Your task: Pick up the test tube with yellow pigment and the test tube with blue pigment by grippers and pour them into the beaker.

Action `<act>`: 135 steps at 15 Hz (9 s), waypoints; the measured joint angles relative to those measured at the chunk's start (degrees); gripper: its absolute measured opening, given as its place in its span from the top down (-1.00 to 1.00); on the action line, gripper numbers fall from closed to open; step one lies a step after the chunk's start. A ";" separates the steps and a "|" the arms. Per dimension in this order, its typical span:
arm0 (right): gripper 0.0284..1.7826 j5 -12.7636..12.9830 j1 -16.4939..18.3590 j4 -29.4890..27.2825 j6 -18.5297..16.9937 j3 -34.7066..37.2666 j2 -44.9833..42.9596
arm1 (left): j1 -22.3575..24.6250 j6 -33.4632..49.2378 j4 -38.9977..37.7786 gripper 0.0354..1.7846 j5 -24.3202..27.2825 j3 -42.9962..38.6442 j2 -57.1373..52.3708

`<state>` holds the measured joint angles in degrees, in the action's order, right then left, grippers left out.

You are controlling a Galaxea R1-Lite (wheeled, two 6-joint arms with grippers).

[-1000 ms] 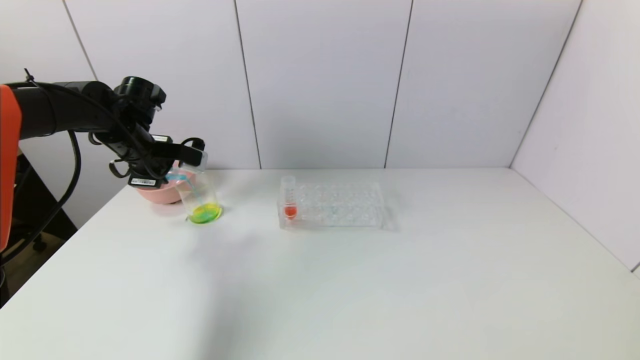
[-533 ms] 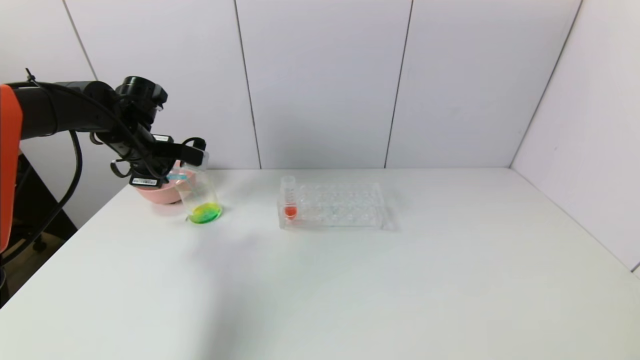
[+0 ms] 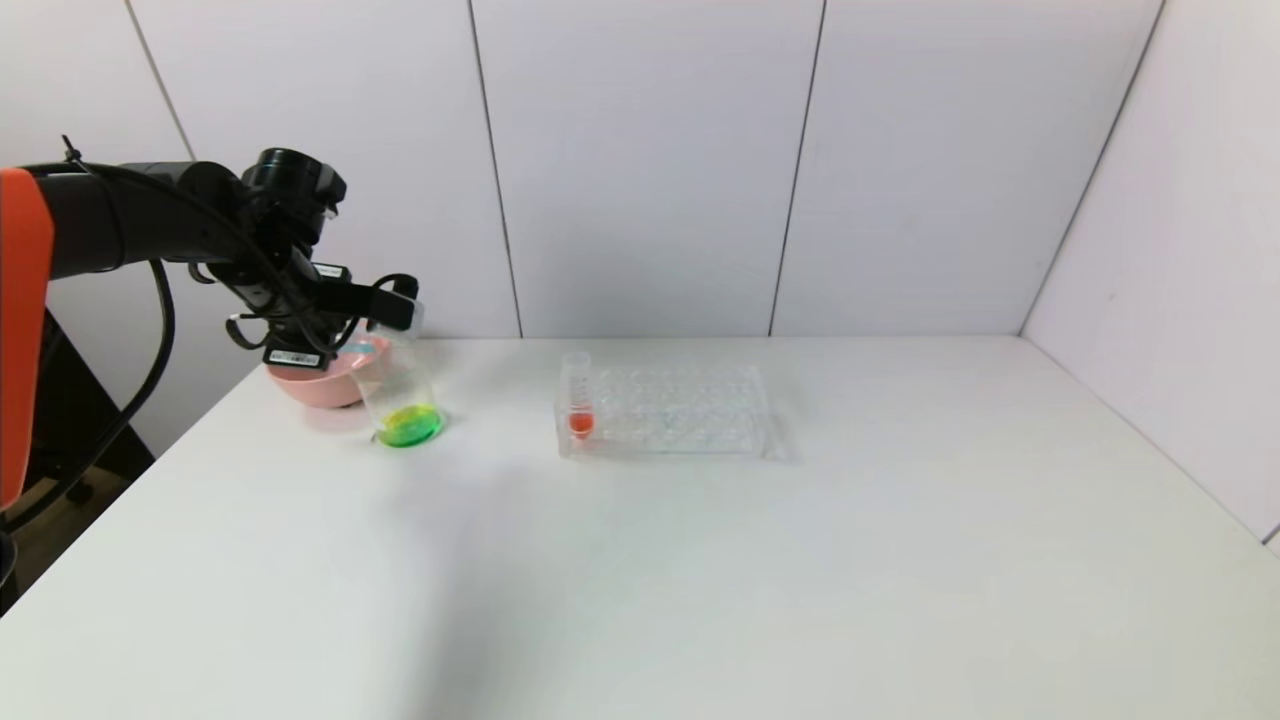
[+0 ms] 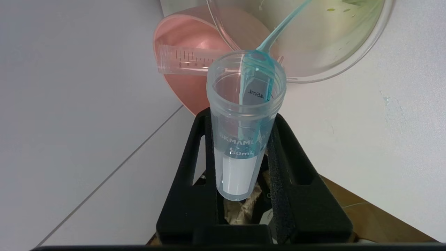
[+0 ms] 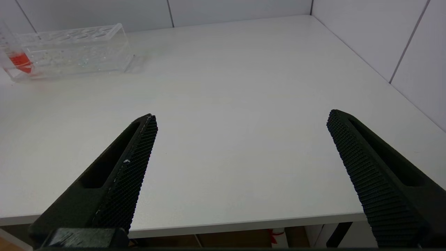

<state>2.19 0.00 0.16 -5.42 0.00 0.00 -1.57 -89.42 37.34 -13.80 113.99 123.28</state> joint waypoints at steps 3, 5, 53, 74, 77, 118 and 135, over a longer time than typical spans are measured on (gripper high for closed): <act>-0.99 -0.02 0.02 0.00 0.02 0.00 0.00 | -0.16 -0.07 -0.05 0.54 -0.67 0.00 0.00; -0.99 0.00 0.00 0.00 0.00 0.00 0.00 | -0.43 -0.20 -0.20 0.54 -1.35 0.00 -0.02; -0.99 0.00 0.00 0.00 0.00 0.00 0.00 | 18.69 75.17 -40.06 0.54 51.80 -8.29 3.64; -0.99 0.00 0.00 0.00 0.00 0.00 0.00 | 20.89 75.64 -42.98 -0.98 52.33 -12.86 -3.58; -0.99 0.00 0.00 0.00 0.00 0.00 0.00 | 20.92 79.28 -43.07 -0.98 51.80 -13.47 -17.23; -0.99 0.00 -0.05 0.00 0.00 0.00 0.00 | 1.48 97.35 -37.75 -0.98 11.98 -113.90 -123.28; -0.99 0.00 -0.05 0.00 0.05 0.00 0.00 | 1.48 94.38 -37.67 -0.98 11.91 -113.99 -123.26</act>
<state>2.19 -0.05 0.16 -5.38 0.00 0.00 -0.10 4.96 -0.33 -1.89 0.00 0.02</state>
